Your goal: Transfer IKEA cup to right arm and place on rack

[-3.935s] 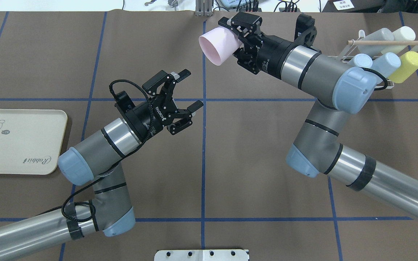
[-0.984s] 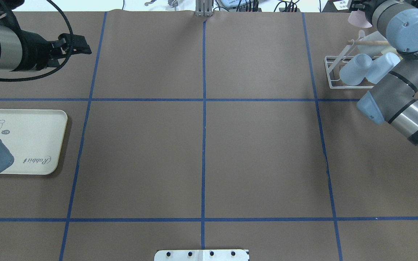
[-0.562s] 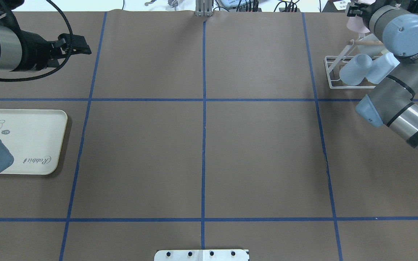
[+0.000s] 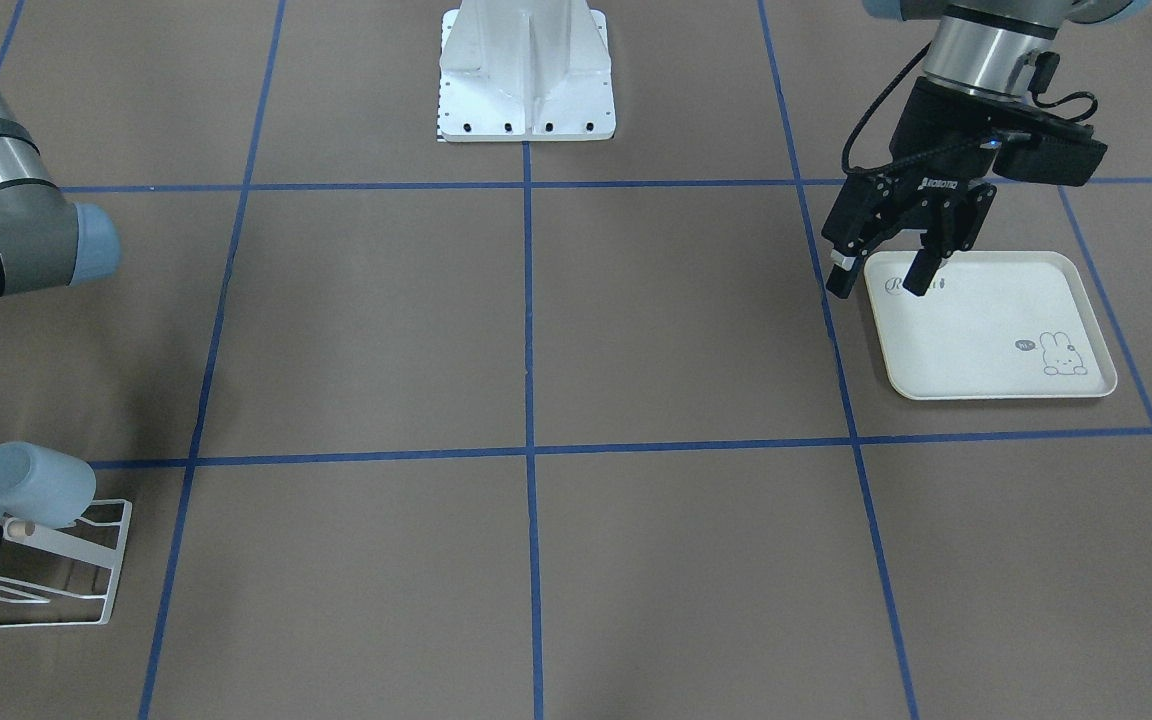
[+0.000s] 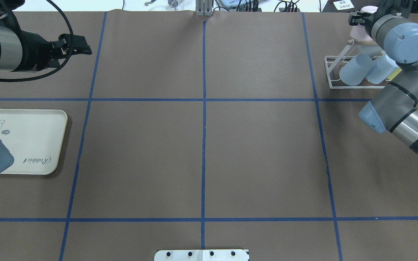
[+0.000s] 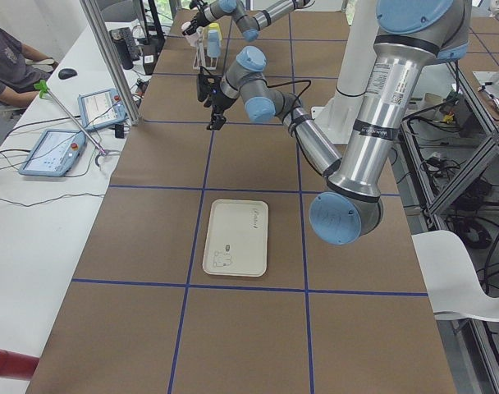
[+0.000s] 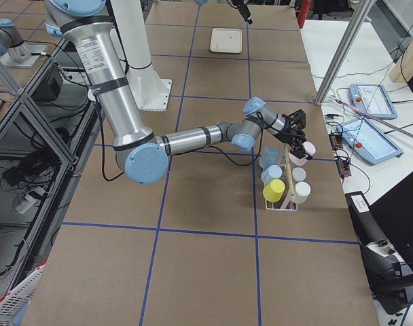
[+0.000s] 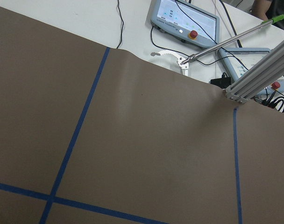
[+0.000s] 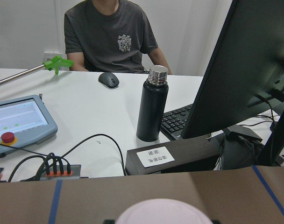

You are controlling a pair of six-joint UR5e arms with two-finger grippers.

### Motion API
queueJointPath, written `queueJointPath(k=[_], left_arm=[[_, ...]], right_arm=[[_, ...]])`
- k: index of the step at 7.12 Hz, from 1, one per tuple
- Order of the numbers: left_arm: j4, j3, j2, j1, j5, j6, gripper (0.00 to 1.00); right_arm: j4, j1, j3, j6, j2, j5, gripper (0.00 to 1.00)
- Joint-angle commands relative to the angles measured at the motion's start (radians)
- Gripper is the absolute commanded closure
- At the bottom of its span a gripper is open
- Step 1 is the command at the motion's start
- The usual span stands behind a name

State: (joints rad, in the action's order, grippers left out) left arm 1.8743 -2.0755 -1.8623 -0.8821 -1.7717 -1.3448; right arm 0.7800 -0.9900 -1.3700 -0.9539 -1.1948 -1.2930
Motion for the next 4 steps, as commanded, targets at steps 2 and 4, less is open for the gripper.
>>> queueJointPath(k=[2,4], left_arm=[[0.002,0.0,0.0,0.0,0.0,-0.001,0.0],[0.002,-0.002,0.0,0.0,0.0,-0.004,0.0]], right_arm=[[-0.002,0.014,0.005,0.003,-0.003,0.001,1.0],[-0.002,0.016,0.008,0.004,0.0,0.004,0.0]])
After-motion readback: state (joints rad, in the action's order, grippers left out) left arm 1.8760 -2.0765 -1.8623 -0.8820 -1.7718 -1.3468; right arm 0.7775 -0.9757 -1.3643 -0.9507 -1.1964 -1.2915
